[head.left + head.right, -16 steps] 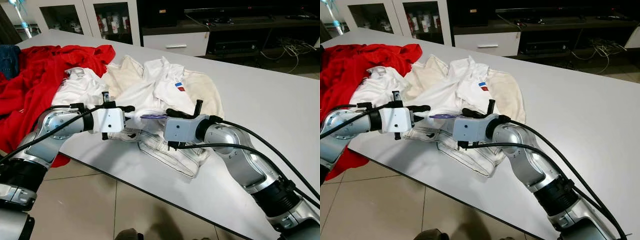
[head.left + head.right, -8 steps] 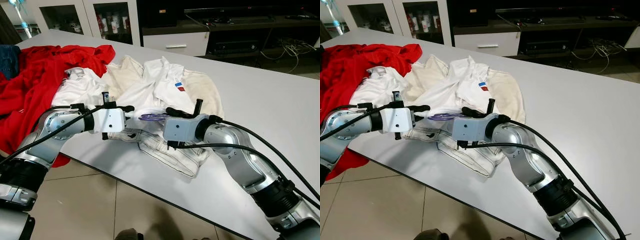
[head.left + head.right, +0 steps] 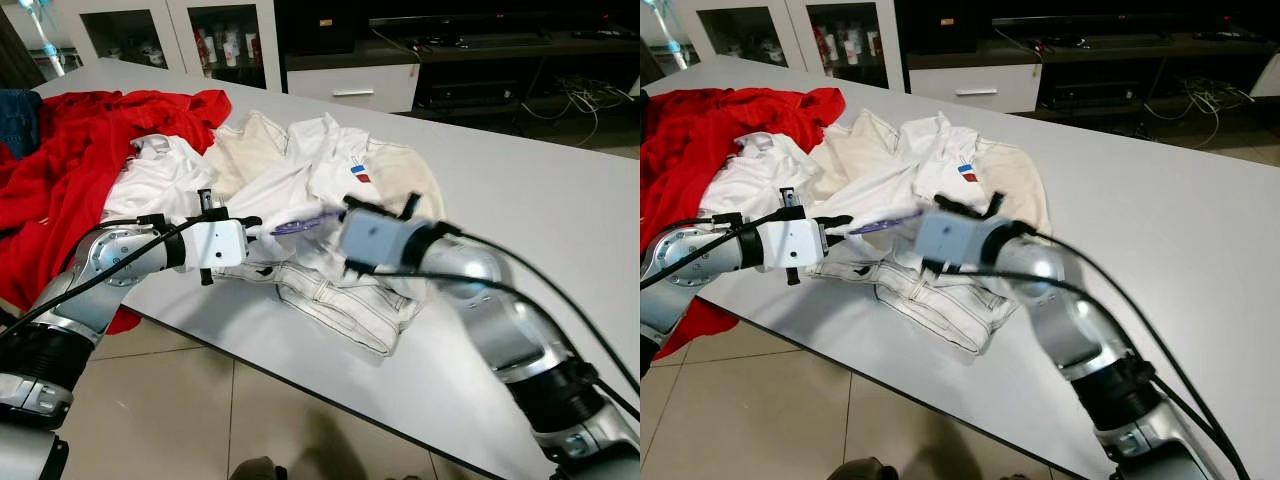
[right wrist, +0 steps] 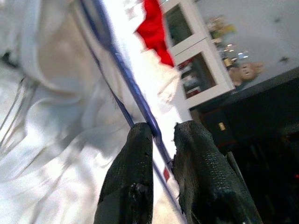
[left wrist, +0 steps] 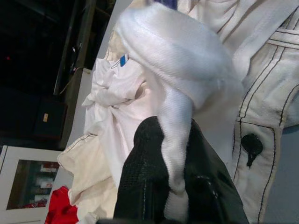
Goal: Hang hanger
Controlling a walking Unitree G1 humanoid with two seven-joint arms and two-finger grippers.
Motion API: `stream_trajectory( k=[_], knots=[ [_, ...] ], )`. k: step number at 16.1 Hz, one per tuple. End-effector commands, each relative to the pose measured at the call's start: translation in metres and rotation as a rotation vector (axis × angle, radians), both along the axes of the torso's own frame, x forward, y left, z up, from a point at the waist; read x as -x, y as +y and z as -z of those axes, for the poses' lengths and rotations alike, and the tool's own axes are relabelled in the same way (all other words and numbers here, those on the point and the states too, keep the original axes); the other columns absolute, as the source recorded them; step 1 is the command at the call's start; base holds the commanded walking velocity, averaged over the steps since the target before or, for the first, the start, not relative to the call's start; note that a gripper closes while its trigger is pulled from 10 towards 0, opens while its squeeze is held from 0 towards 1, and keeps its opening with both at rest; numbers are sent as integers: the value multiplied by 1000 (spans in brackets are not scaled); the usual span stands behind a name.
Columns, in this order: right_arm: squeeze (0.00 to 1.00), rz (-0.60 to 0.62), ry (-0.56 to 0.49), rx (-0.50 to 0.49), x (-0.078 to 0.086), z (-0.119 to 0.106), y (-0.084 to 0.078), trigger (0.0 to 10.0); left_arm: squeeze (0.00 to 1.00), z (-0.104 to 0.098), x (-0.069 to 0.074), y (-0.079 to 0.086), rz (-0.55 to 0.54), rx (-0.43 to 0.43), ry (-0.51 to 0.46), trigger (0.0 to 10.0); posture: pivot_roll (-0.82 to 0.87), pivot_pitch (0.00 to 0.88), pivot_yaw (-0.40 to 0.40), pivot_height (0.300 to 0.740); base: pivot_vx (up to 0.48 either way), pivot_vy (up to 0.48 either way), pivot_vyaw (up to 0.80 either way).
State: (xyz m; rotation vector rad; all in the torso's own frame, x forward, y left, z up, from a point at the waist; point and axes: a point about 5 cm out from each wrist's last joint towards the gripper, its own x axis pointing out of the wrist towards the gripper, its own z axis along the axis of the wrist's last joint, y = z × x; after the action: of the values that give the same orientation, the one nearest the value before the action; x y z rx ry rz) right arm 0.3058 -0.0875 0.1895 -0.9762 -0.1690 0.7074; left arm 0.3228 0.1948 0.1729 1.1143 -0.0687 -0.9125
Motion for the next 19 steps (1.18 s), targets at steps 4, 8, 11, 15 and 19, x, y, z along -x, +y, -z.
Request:
stream_trajectory(
  k=[4,8,11,15,19],
  knots=[
    [0,199,-52,-205,-7,-24,-47,10000,0,-1,-4,14,-93,65,3,10000,153,22,46,740,0,0,0],
    [0,350,-23,-330,-14,-22,-70,10000,0,-14,-10,22,-137,211,5,10000,148,21,52,740,0,0,0],
    [0,357,139,-335,-12,3,-70,10000,0,-23,-14,27,-153,312,6,10000,148,16,60,740,0,0,0],
    [0,129,214,-378,-2,10,-24,10000,0,-28,-16,28,-138,407,25,10000,148,14,65,740,0,0,0],
    [0,46,218,-388,-4,3,-8,10000,0,-37,-17,34,-134,431,18,10000,160,11,71,740,0,0,0]
  ],
)
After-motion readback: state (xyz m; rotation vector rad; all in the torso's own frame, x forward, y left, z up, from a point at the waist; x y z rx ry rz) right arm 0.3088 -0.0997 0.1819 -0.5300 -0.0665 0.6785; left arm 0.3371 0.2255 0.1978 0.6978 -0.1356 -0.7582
